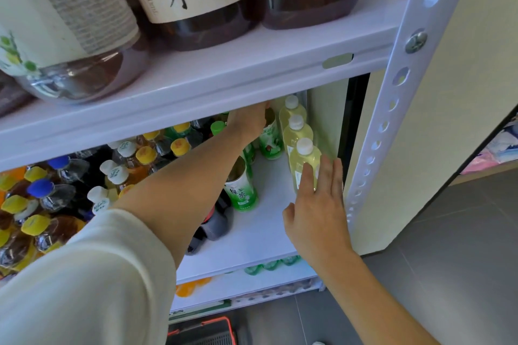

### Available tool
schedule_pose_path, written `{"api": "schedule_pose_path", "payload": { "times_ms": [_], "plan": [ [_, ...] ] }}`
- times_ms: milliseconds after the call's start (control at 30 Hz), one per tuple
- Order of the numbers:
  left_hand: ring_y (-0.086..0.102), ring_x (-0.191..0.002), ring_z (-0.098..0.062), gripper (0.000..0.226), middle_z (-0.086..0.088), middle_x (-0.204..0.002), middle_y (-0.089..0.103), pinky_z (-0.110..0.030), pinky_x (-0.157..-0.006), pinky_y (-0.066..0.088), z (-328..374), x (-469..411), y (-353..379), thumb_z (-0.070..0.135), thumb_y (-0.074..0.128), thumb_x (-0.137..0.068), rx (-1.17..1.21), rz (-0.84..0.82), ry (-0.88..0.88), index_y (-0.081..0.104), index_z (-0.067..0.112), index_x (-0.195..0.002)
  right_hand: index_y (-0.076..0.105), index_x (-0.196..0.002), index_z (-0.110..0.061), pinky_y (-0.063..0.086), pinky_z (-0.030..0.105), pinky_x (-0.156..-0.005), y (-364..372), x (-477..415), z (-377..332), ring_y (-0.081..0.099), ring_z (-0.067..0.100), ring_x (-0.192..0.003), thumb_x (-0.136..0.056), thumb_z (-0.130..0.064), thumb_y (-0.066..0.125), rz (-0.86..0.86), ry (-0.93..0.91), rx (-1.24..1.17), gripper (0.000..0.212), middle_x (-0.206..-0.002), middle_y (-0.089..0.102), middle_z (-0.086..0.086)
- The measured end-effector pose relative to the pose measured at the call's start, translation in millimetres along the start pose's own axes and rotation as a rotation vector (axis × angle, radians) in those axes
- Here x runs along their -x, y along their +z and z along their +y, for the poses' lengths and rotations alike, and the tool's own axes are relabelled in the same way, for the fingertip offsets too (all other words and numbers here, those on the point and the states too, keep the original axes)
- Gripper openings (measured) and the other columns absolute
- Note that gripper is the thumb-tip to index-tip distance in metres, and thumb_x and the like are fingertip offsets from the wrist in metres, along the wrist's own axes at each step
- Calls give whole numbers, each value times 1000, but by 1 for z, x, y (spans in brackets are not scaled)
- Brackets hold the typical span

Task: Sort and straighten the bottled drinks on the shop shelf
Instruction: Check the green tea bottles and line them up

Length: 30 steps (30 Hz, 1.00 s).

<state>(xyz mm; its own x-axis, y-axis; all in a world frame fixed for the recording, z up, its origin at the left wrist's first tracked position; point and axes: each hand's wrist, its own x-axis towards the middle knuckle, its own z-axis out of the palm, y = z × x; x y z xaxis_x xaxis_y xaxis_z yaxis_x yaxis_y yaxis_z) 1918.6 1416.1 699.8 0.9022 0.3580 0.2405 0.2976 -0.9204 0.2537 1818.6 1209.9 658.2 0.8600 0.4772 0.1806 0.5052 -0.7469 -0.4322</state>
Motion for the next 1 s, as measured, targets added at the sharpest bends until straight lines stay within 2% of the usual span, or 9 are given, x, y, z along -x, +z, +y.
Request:
{"api": "schedule_pose_path", "payload": {
  "times_ms": [133,233,367,500,600,667,833,933,1000],
  "plan": [
    [44,-95,-9,32,1,-105,52,-17,-75,34,5,-6,-1,-6,49,-90,7,-22,-41,64,12,-113,35,-146,5,-2,35,-115,1,0,2,8,42,-148,-85,-18,60,14,-21,-1,70,-156,21,28],
    [56,-110,-24,45,-11,-123,56,-26,-83,44,13,1,-8,-9,52,-87,-31,-100,-67,58,10,-127,33,-149,-7,-2,33,-116,2,0,5,0,36,-150,-89,-21,54,4,-79,-4,66,-159,17,22],
    [61,-94,-32,48,-12,-111,61,-38,-69,54,12,40,-34,-2,52,-86,-228,-4,-43,56,19,-129,33,-149,-10,1,36,-120,1,2,9,-1,36,-150,-89,-19,54,-18,-119,-31,64,-159,15,21],
    [54,-103,-34,24,-11,-104,60,-40,-71,49,-9,100,-49,17,50,-93,-519,-2,-57,63,18,-114,55,-132,-1,27,50,-117,-3,7,8,28,44,-142,-79,-6,64,77,-157,-109,54,-145,42,27],
    [55,-105,-33,30,-12,-120,53,-39,-77,47,-18,119,-41,29,44,-100,-617,-207,-2,52,17,-127,63,-121,0,40,55,-107,-1,12,10,46,43,-131,-75,1,64,215,-239,-170,45,-134,55,25],
    [57,-103,-32,34,-13,-121,51,-37,-80,47,-17,123,-41,34,47,-101,-590,-213,65,50,16,-130,62,-122,-2,44,52,-103,2,16,9,51,40,-125,-78,-1,60,224,-258,-231,44,-130,57,20],
    [60,-86,-33,36,-10,-109,51,-37,-70,47,5,151,-52,43,46,-100,-410,-217,109,52,15,-122,41,-142,-14,40,37,-107,16,32,1,40,22,-133,-87,-23,61,-31,-232,-526,60,-145,44,6],
    [61,-74,-31,36,-8,-93,59,-39,-61,48,14,174,-73,42,42,-101,-259,3,181,58,11,-108,14,-153,-29,24,34,-117,26,38,5,19,10,-145,-85,-47,67,-291,-167,-555,88,-159,21,-7],
    [57,-56,-27,37,-5,-70,59,-36,-46,43,19,185,-93,39,41,-99,-139,200,228,61,9,-90,14,-151,-39,29,40,-115,27,41,8,30,8,-141,-77,-52,72,-372,-159,-553,94,-154,31,-13]
  ]
}}
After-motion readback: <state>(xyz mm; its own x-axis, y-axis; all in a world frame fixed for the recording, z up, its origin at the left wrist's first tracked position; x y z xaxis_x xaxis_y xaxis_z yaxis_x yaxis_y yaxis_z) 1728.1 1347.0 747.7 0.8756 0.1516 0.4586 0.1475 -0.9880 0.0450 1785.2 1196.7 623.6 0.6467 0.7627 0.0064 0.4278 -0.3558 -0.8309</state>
